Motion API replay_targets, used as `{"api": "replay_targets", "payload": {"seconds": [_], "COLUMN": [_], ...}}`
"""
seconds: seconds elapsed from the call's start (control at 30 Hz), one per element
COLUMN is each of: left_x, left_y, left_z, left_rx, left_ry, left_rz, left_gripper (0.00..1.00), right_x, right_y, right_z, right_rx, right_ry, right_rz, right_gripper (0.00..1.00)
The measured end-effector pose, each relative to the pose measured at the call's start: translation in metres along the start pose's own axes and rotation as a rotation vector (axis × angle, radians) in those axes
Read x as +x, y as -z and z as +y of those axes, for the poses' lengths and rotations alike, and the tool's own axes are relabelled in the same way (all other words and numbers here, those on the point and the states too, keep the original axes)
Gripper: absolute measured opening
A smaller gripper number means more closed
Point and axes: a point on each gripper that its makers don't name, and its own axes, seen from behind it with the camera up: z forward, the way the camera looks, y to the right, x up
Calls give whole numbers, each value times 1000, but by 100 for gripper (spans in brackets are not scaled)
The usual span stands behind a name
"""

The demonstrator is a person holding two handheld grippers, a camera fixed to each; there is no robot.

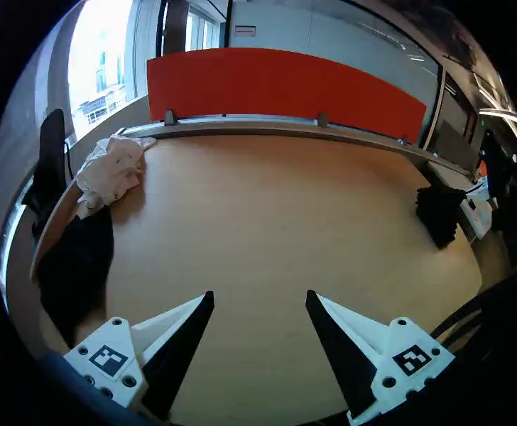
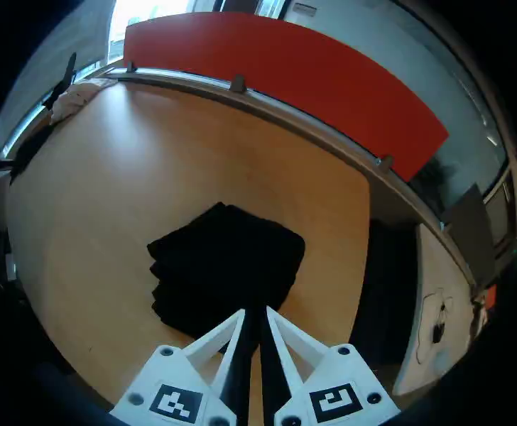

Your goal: Fold towel

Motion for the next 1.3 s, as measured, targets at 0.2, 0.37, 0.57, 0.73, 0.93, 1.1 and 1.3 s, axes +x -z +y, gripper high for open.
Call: {"api": "replay_targets", "payload": {"seconds": [0.2,0.37,0.57,0.73,0.93,1.1,1.3], "left_x": [-1,-2,-4,-5,-4,-3,-3], "left_y": [1,2,2,3,3,2,2], "left_z": [-2,-3,-2,-2,-2,-1,0], "left_rx": [6,9,12,16,18,18,17], "left_ry": [-3,-2,-7,-12,-10,-11,-14], "left_rz": [-3,-4,-8,-10,-10,-10,-10], "left_gripper": [96,96,96,96,96,96,96], "right_x": [-17,-32,-46,-51,-53,-54,-54], "right_y": [-7,-11,-17,-22,-26,-28,-29], "right_z": [1,1,2,1,1,2,0], "right_rx": [1,-2,-10,-13,-19,-29,-37], "right_ry": [-50,-68,-90,-102,-107,-114,-131], "right_rz": [-24,-53,-88,-101,-106,-107,-97], "right_gripper": [6,6,6,6,6,6,7]}}
